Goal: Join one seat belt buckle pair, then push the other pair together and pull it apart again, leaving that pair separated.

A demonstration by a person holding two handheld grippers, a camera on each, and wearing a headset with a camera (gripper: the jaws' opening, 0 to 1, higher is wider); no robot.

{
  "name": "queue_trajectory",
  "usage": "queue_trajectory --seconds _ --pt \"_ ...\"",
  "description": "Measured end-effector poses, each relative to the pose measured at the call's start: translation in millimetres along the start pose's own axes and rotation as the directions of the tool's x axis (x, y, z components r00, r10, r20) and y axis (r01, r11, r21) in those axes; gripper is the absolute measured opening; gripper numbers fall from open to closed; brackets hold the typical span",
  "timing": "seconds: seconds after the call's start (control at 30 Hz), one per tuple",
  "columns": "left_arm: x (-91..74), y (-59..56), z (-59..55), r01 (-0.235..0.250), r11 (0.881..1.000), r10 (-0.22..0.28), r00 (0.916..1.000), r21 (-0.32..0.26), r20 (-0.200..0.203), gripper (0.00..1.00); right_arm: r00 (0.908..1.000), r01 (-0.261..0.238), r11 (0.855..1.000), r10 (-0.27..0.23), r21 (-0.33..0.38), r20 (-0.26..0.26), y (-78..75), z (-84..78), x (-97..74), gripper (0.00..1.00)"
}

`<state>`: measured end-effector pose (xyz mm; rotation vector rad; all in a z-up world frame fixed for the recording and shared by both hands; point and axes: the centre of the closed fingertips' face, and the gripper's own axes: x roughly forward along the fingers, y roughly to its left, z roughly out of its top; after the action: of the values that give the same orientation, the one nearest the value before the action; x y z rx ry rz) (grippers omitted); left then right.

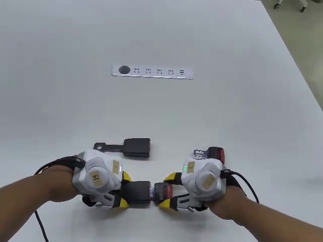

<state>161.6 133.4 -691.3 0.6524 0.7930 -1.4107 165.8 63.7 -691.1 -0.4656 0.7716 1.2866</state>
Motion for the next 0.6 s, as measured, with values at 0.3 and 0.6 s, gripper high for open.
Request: queue_trajectory --seconds 0.3,0.6 --pt "-1.3 0.4 1.2 0.021 1.0 -0.021 0.9994 -0.007 0.026 0.32 1.0 0.0 1.0 0.0 -0.02 -0.004 0.7 -2.4 -1.2 0.33" --pt "-1.1 -2.9 2.2 0.032 0.999 -0.031 0.9966 -0.019 0.077 0.32 0.9997 -0.014 0.999 0.015 -0.036 0.019 2.0 -4.8 -3.3 0.33"
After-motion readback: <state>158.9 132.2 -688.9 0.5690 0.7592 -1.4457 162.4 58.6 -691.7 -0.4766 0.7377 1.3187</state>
